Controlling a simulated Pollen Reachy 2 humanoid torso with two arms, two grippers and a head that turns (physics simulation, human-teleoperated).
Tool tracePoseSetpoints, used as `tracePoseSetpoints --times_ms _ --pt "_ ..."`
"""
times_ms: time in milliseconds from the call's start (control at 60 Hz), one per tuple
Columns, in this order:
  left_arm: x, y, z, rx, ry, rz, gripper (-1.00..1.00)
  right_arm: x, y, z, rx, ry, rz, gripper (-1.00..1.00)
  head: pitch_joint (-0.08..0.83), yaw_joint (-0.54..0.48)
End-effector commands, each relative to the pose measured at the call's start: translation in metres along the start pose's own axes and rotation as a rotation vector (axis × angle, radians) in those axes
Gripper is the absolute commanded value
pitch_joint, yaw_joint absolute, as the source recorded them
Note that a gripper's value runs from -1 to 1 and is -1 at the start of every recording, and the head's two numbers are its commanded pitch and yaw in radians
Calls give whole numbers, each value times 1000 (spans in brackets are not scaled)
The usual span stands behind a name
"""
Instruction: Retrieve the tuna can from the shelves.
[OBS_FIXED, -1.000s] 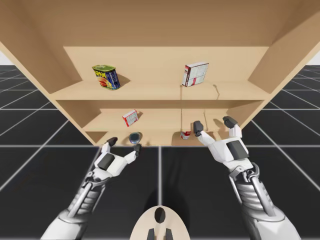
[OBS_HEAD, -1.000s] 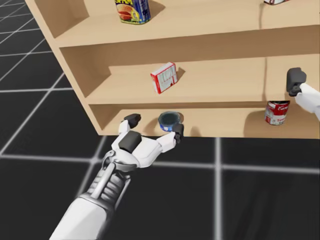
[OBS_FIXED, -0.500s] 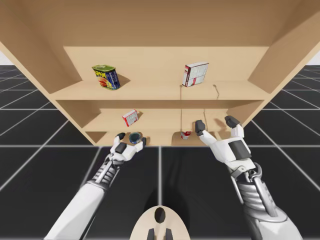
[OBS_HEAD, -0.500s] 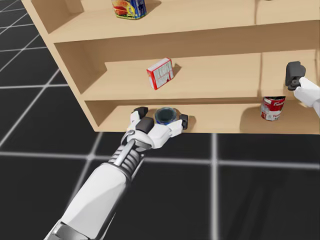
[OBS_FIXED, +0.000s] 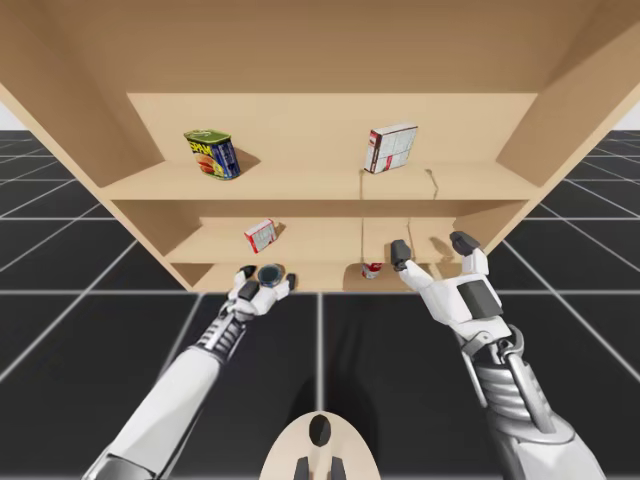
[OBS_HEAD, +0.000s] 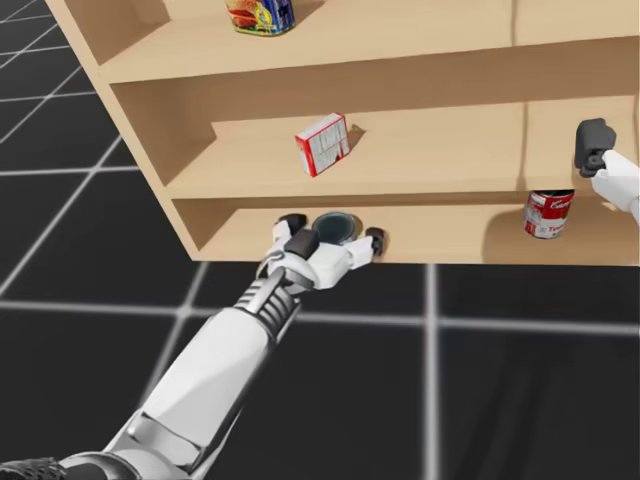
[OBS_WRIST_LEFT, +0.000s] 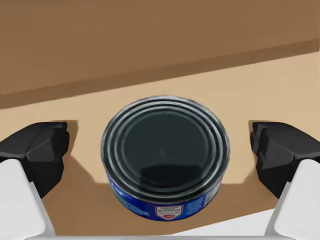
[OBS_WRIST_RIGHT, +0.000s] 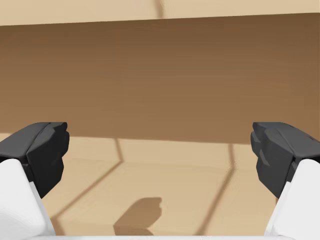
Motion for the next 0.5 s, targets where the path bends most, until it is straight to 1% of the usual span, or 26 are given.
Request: tracePoseSetpoints --times_ms 17,33,50,67,83,100,117,133,200,233,267,300,367,400,450,467,500 --pt "-9 -36 -11 -58 30 80 -974 -1 2 0 -1 0 -12 -1000 644 236" --pt "-9 -36 -10 -55 30 79 -867 -1 2 0 -1 0 -12 -1000 645 236" --pt "-10 -36 -10 -52 30 76 -557 -1 2 0 -1 0 -11 -1000 645 236" --pt "-11 -36 -10 -57 31 77 379 -1 2 0 -1 0 -11 -1000 645 235" --pt "-11 -36 -9 -59 30 79 856 -1 2 0 0 0 -11 -1000 645 235" --pt "-11 -36 -9 -60 30 78 927 -1 2 0 -1 0 -11 -1000 645 235" --pt "-11 -36 -9 -61 31 78 994 -1 2 0 -1 0 -11 -1000 645 235" --pt "-11 -36 -8 -60 31 76 1000 -1 2 0 -1 0 -11 -1000 644 235" --pt "-10 -38 -6 -66 25 73 1000 -1 2 0 -1 0 -11 -1000 644 235" --pt "-10 -40 -4 -68 20 62 1000 -1 2 0 -2 0 -12 -1000 644 236" --pt "-10 -40 -3 -71 19 63 1000 -1 2 0 -2 0 -11 -1000 644 235" --pt "-10 -41 -2 -67 14 52 1000 0 2 0 -2 0 -11 -1000 643 235" --pt "-9 -41 0 -67 8 56 1000 0 2 0 -2 0 -12 -1000 643 234" --pt "-5 -41 4 -58 -11 52 1000 0 2 0 -3 0 -12 -1000 643 234" --pt "0 -40 10 -64 -27 61 1000 0 1 0 -4 -2 -12 -1000 641 234" --pt "5 -40 15 -65 -39 54 1000 0 1 0 -5 -2 -13 -1000 640 234" --pt "7 -40 20 -65 -41 46 1000 0 1 0 -5 -1 -14 -1000 640 234"
